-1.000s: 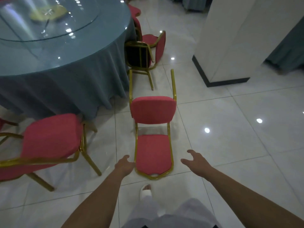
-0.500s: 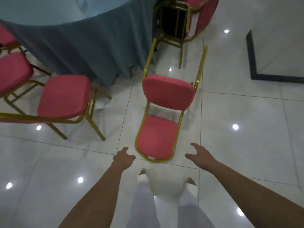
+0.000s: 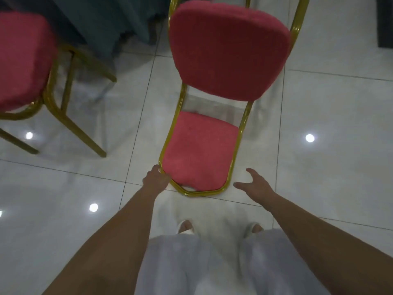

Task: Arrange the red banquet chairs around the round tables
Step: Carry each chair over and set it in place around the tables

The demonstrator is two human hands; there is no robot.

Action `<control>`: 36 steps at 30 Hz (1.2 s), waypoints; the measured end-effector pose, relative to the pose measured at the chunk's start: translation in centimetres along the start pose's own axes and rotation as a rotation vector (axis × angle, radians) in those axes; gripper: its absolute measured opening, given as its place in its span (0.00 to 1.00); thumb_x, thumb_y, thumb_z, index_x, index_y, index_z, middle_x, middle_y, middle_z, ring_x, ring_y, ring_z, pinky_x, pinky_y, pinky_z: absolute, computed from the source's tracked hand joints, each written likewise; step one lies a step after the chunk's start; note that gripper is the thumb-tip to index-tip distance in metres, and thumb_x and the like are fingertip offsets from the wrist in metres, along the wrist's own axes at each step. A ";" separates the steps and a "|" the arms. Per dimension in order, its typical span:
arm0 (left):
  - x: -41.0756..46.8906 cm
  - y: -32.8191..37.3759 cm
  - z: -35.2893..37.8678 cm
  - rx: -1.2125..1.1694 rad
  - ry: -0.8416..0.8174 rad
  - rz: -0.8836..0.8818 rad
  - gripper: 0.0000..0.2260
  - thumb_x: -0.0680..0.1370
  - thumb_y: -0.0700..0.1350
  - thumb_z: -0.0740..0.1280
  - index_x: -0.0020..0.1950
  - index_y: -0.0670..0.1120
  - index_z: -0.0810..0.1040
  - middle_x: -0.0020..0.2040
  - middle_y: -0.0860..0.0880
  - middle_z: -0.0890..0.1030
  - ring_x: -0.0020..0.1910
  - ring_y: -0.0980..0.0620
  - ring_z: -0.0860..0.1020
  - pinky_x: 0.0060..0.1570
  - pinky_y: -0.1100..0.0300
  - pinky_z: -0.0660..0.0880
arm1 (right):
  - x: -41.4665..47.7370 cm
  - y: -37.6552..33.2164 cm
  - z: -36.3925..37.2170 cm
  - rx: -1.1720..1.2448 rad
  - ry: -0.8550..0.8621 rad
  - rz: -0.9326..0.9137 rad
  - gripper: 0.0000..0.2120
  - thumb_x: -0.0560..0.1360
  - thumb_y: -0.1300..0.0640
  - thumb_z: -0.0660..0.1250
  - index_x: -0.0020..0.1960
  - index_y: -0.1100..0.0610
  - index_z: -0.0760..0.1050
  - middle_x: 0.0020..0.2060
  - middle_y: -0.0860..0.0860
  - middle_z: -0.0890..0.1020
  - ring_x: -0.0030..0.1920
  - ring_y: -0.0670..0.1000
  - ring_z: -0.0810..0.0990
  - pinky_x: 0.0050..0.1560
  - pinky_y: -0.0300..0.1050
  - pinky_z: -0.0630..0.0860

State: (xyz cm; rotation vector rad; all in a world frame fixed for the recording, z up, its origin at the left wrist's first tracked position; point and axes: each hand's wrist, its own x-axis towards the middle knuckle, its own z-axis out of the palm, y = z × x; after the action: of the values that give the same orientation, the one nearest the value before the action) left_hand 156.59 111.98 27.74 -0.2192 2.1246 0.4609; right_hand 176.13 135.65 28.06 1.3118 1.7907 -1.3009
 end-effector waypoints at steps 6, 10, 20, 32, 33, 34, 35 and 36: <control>19.4 -3.0 4.8 -0.434 0.107 -0.094 0.43 0.74 0.54 0.72 0.80 0.42 0.52 0.75 0.40 0.66 0.70 0.41 0.69 0.61 0.54 0.67 | 17.8 3.6 8.2 0.397 0.142 0.148 0.57 0.67 0.46 0.79 0.80 0.53 0.43 0.75 0.61 0.62 0.72 0.64 0.65 0.69 0.61 0.68; 28.4 -4.8 7.6 -0.525 0.167 -0.111 0.43 0.73 0.60 0.72 0.77 0.38 0.59 0.72 0.37 0.69 0.67 0.37 0.71 0.66 0.46 0.70 | 26.0 6.8 12.0 0.724 0.133 0.230 0.51 0.69 0.48 0.78 0.79 0.59 0.49 0.70 0.62 0.70 0.66 0.62 0.73 0.62 0.54 0.72; 20.8 -6.3 6.0 -0.429 -0.040 -0.150 0.19 0.77 0.58 0.68 0.61 0.48 0.74 0.53 0.45 0.78 0.49 0.44 0.77 0.45 0.51 0.77 | 19.0 6.8 7.4 0.728 0.036 0.281 0.13 0.74 0.56 0.73 0.55 0.61 0.76 0.45 0.58 0.84 0.40 0.58 0.83 0.29 0.48 0.81; -17.0 1.9 -13.3 -0.367 0.172 -0.022 0.15 0.80 0.51 0.66 0.57 0.40 0.76 0.50 0.40 0.79 0.46 0.42 0.78 0.44 0.50 0.79 | -16.3 -6.2 -9.8 0.452 -0.032 0.192 0.16 0.77 0.61 0.69 0.62 0.55 0.71 0.47 0.53 0.79 0.43 0.54 0.78 0.31 0.44 0.75; -19.7 3.0 -14.9 -0.397 0.175 -0.028 0.14 0.80 0.50 0.67 0.55 0.40 0.75 0.50 0.40 0.79 0.45 0.43 0.77 0.41 0.51 0.78 | -18.6 -7.6 -11.4 0.433 -0.043 0.188 0.15 0.77 0.60 0.70 0.62 0.55 0.71 0.48 0.54 0.80 0.45 0.55 0.79 0.34 0.45 0.76; -22.3 4.0 -16.4 -0.435 0.172 -0.037 0.14 0.79 0.50 0.67 0.54 0.39 0.74 0.51 0.39 0.79 0.44 0.44 0.77 0.38 0.53 0.76 | -20.7 -8.9 -12.9 0.421 -0.053 0.179 0.15 0.77 0.58 0.70 0.62 0.55 0.72 0.49 0.55 0.81 0.47 0.56 0.80 0.38 0.47 0.78; -24.8 5.2 -17.7 -0.467 0.162 -0.043 0.15 0.79 0.49 0.68 0.56 0.38 0.74 0.51 0.39 0.79 0.42 0.46 0.77 0.34 0.55 0.75 | -22.7 -10.0 -14.5 0.412 -0.058 0.166 0.16 0.77 0.58 0.69 0.63 0.56 0.73 0.51 0.55 0.82 0.49 0.56 0.81 0.42 0.48 0.79; -27.1 6.3 -18.9 -0.481 0.145 -0.040 0.17 0.79 0.48 0.68 0.60 0.37 0.73 0.52 0.39 0.79 0.40 0.47 0.77 0.32 0.56 0.75 | -24.5 -11.0 -16.1 0.402 -0.054 0.151 0.16 0.77 0.57 0.69 0.63 0.56 0.73 0.51 0.55 0.82 0.48 0.56 0.81 0.42 0.47 0.79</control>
State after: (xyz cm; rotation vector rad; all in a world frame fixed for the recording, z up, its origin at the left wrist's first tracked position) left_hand 155.38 109.59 61.25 -0.5815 2.1149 0.9542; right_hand 176.48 140.59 58.93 1.5702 1.4063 -1.6484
